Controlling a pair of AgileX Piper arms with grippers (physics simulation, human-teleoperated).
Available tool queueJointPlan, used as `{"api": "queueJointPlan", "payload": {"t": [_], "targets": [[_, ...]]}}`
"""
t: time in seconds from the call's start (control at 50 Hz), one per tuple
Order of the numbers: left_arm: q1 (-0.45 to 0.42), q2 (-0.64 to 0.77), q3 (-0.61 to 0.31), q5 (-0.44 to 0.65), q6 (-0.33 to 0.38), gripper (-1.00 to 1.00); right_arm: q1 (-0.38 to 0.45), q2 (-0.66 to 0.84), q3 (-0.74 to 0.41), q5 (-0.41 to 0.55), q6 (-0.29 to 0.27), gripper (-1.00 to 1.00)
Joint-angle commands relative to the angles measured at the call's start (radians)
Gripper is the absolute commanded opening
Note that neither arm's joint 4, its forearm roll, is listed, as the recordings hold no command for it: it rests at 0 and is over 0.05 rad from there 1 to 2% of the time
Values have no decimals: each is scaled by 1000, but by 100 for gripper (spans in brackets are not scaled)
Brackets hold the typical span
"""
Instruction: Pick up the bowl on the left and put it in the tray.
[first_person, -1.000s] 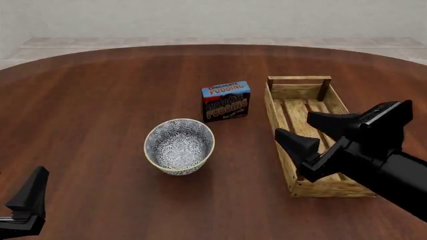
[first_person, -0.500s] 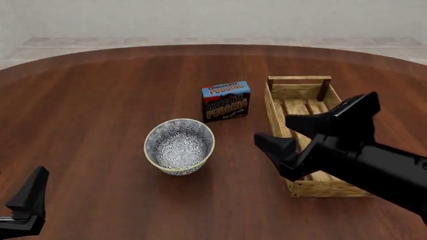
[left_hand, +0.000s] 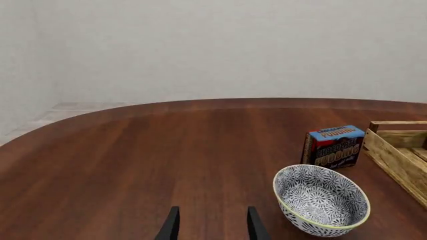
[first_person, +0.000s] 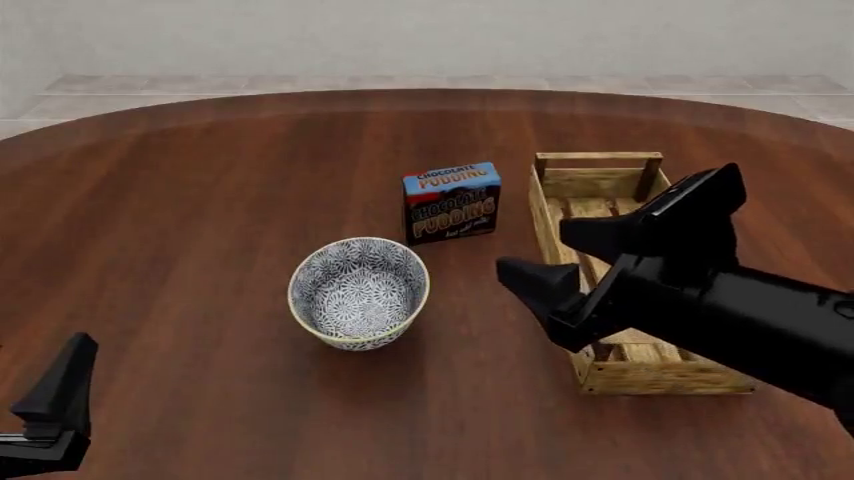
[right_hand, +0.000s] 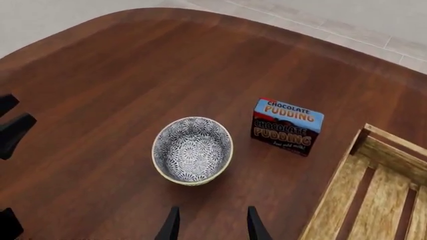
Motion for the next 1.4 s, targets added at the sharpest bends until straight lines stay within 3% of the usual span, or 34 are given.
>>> {"api": "queueJointPlan", "payload": {"t": [0.02, 0.32, 0.66, 0.84, 1.4], "targets": [[0, 0, 0, 0, 0, 100, 6, 24, -34, 20, -3, 100], [0, 0, 0, 0, 0, 100, 30, 85, -52, 4, -14, 100], [0, 0, 0, 0, 0, 100, -4, 161, -124, -19, 22, 100], [0, 0, 0, 0, 0, 100, -20, 176, -163, -16, -7, 100], [0, 0, 0, 0, 0, 100, -10, 307, -204, -62, 0, 100]]}}
